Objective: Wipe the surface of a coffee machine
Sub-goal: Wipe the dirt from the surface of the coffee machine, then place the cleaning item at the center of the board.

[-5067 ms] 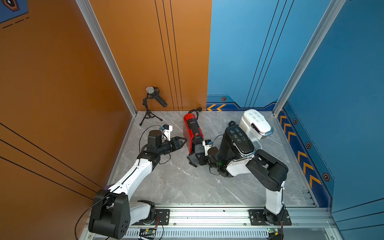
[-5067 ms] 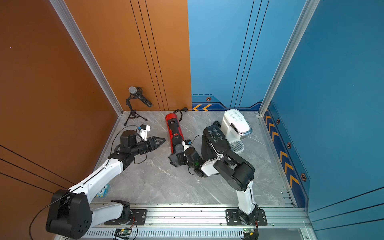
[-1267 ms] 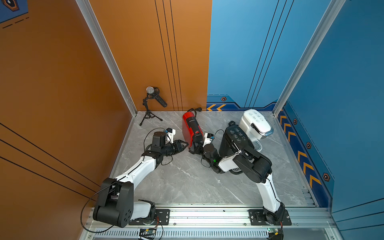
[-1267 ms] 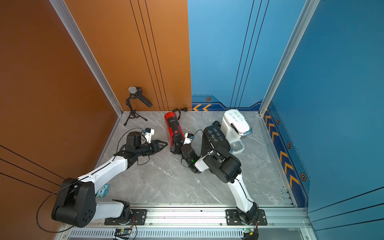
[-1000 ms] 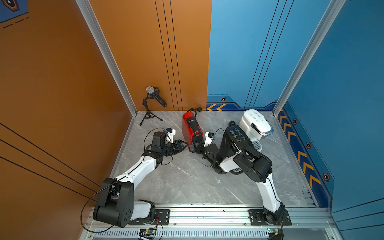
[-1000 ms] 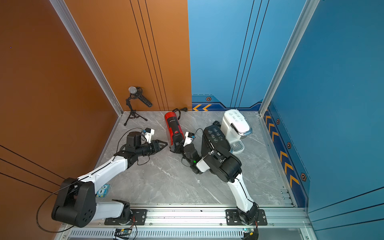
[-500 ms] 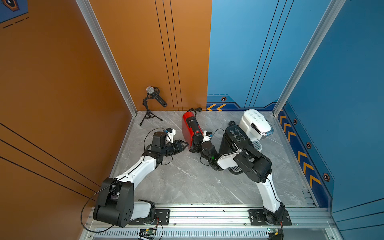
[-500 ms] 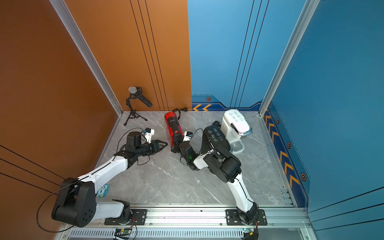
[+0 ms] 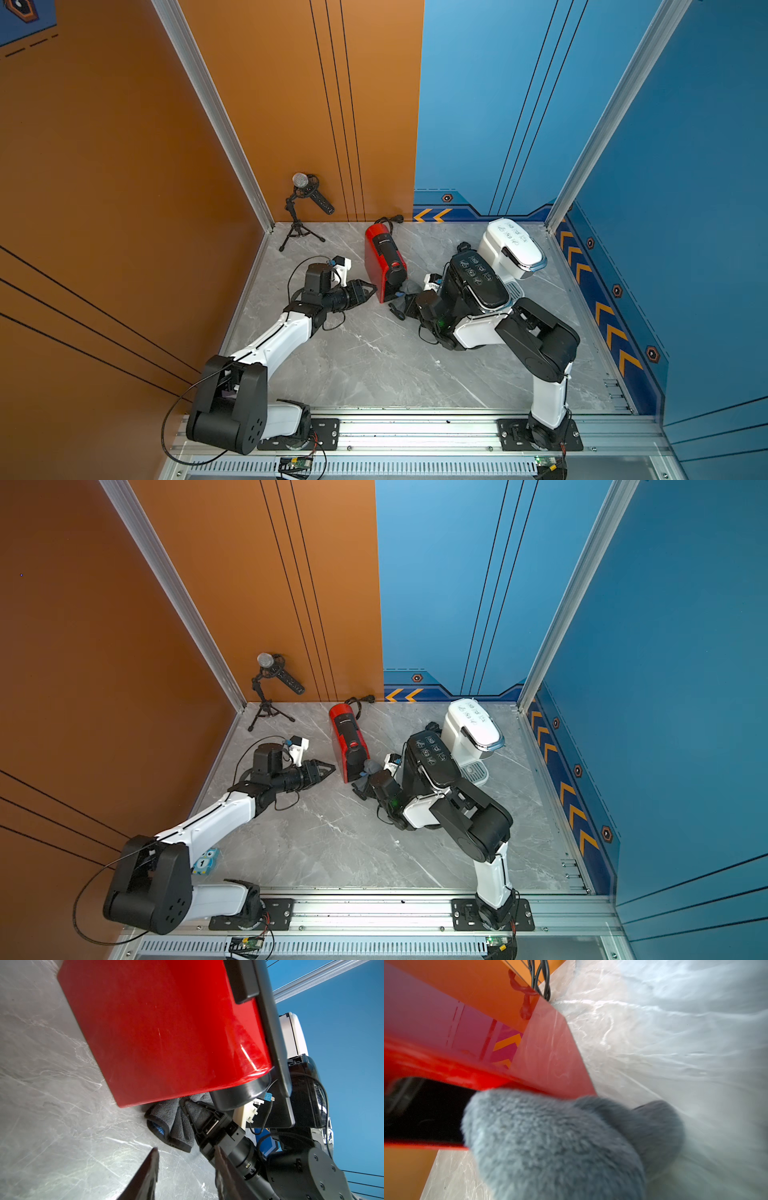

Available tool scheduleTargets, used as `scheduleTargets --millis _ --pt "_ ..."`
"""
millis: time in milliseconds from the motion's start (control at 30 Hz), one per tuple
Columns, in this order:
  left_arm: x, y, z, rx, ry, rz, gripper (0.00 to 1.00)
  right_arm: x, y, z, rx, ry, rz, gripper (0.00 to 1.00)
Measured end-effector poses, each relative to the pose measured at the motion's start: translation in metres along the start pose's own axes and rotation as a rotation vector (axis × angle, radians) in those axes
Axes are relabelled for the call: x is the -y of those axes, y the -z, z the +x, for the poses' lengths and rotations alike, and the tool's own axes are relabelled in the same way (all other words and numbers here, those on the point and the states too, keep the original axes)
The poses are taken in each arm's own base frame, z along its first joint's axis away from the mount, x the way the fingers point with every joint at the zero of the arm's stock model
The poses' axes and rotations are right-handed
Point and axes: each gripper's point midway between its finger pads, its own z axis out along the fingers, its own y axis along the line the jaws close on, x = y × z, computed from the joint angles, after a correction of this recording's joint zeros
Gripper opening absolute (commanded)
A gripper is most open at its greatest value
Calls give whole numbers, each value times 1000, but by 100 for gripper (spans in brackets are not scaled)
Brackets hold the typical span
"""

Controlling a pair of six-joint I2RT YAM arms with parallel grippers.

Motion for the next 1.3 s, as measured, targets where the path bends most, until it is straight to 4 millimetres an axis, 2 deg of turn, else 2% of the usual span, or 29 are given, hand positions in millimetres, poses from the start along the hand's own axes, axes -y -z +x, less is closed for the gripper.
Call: scheduleTargets --millis 133,333,400,500,600,733,767,900,933,1033,1167,1300 --pt "-1 0 0 2 0 -4 45 -11 25 -3 11 9 -33 0" --pt "-9 1 2 13 0 -33 45 -52 63 -5 11 73 -133 0" --pt "-13 1 2 21 -2 -48 45 -62 73 -1 -1 99 -156 5" --pt "-18 2 2 37 -8 -74 45 -70 85 12 -36 152 -166 19" --pt "-21 5 0 59 -23 -93 46 -72 92 29 -83 204 -162 43" --pt "-25 12 -1 89 -49 -126 48 -55 95 51 -166 290 -107 77" --pt "-26 13 -2 94 -56 -138 48 -50 95 54 -181 308 -90 82" --pt "-35 17 0 100 -84 -200 50 -33 99 57 -210 396 -27 85" --pt "-38 19 0 101 -90 -220 51 -32 103 55 -209 422 -18 89" --pt "-45 25 0 111 -109 -273 52 -39 118 36 -178 494 -13 90" --pt "-51 33 -4 127 -130 -323 54 -60 145 -2 -83 547 -39 89" --pt "-61 45 -13 167 -129 -381 54 -65 186 -46 37 565 -53 89"
